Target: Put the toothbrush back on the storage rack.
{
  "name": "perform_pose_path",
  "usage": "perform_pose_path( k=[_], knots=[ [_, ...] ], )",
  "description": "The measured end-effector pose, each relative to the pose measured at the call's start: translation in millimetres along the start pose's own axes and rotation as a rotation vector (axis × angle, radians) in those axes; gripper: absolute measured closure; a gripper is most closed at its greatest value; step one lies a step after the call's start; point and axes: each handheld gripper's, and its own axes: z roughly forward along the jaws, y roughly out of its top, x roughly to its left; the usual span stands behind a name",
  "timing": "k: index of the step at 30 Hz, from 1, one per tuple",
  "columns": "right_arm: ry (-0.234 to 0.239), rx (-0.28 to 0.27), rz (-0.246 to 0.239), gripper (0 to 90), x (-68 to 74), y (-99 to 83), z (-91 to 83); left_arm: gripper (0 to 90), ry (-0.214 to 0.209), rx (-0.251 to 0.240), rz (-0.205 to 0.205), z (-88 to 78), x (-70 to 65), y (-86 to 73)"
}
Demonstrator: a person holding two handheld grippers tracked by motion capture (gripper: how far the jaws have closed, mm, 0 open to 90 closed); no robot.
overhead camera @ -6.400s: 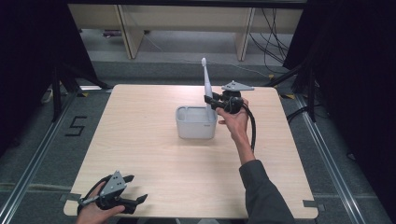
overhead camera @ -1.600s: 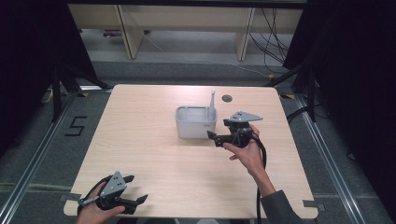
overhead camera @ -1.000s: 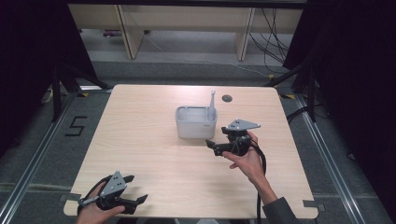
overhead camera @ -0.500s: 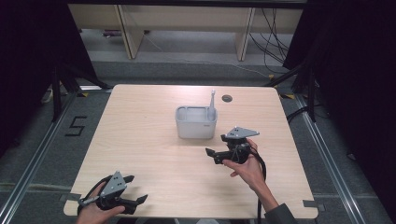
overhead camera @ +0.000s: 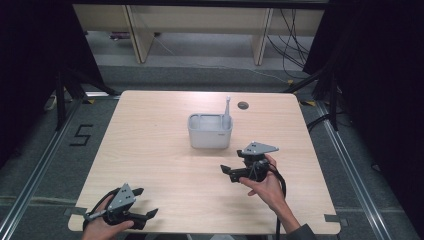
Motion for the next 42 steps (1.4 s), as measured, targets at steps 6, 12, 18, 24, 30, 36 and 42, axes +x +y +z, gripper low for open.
perform_pose_path(
  k=[6, 12, 18, 24, 30, 36, 42],
  knots=[
    [0.0, 0.016, 0.007, 17.5, 1.4, -8.8, -0.6, 14.7, 0.01, -0.006, -0.001, -0.4, -0.3, 0.0],
    [0.022, 0.023, -0.013, 17.5, 0.5, -17.7, -0.2, 14.7, 0.01, -0.006, -0.002, -0.3, -0.5, 0.0],
    [0.015, 0.022, -0.026, 17.5, 3.5, -23.2, -2.2, 14.7, 0.009, -0.006, -0.004, -0.2, -0.7, 0.0],
    [0.036, 0.035, 0.017, 17.1, 9.5, -28.0, -4.8, 14.7, 0.011, -0.005, -0.003, -0.4, -0.6, 0.0],
    [0.038, 0.047, -0.002, 16.2, 12.2, -34.2, -9.3, 14.7, 0.01, -0.006, -0.005, -0.3, -0.8, 0.0],
    [0.033, 0.052, 0.01, 16.0, 14.2, -41.3, -14.9, 14.7, 0.009, -0.008, -0.006, -0.1, -1.0, -0.1],
    [0.023, 0.058, 0.0, 16.0, 14.4, -46.9, -20.8, 14.7, 0.008, -0.004, -0.002, -0.2, -0.6, 0.0]
  ],
)
